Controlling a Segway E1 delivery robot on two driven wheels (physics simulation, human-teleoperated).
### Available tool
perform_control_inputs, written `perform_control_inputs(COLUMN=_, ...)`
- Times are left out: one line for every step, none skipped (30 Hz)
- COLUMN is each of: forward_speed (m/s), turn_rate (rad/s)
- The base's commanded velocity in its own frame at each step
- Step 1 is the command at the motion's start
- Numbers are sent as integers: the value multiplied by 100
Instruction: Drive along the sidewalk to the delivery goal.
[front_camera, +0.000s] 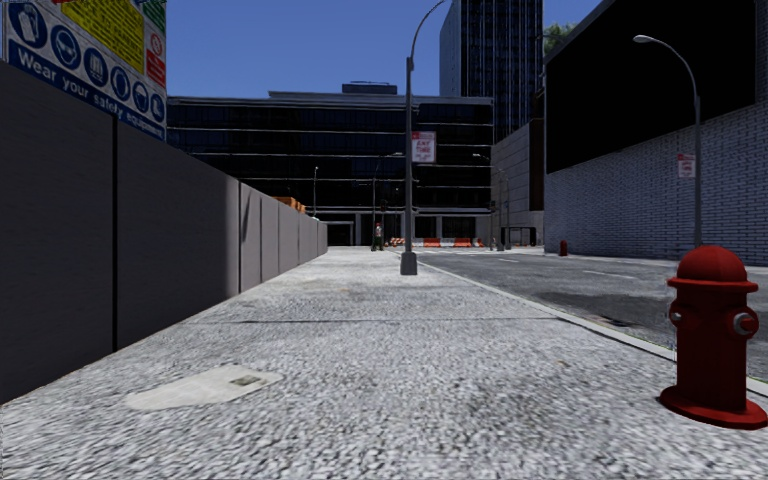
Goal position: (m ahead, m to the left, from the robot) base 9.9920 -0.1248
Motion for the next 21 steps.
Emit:
perform_control_inputs(forward_speed=171, turn_rate=0)
perform_control_inputs(forward_speed=171, turn_rate=0)
perform_control_inputs(forward_speed=171, turn_rate=0)
perform_control_inputs(forward_speed=171, turn_rate=-1)
perform_control_inputs(forward_speed=171, turn_rate=-11)
perform_control_inputs(forward_speed=171, turn_rate=-14)
perform_control_inputs(forward_speed=171, turn_rate=-14)
perform_control_inputs(forward_speed=171, turn_rate=-15)
perform_control_inputs(forward_speed=171, turn_rate=-15)
perform_control_inputs(forward_speed=171, turn_rate=-5)
perform_control_inputs(forward_speed=171, turn_rate=-5)
perform_control_inputs(forward_speed=171, turn_rate=0)
perform_control_inputs(forward_speed=171, turn_rate=0)
perform_control_inputs(forward_speed=175, turn_rate=0)
perform_control_inputs(forward_speed=185, turn_rate=0)
perform_control_inputs(forward_speed=185, turn_rate=0)
perform_control_inputs(forward_speed=193, turn_rate=0)
perform_control_inputs(forward_speed=195, turn_rate=0)
perform_control_inputs(forward_speed=196, turn_rate=0)
perform_control_inputs(forward_speed=196, turn_rate=0)
perform_control_inputs(forward_speed=196, turn_rate=0)
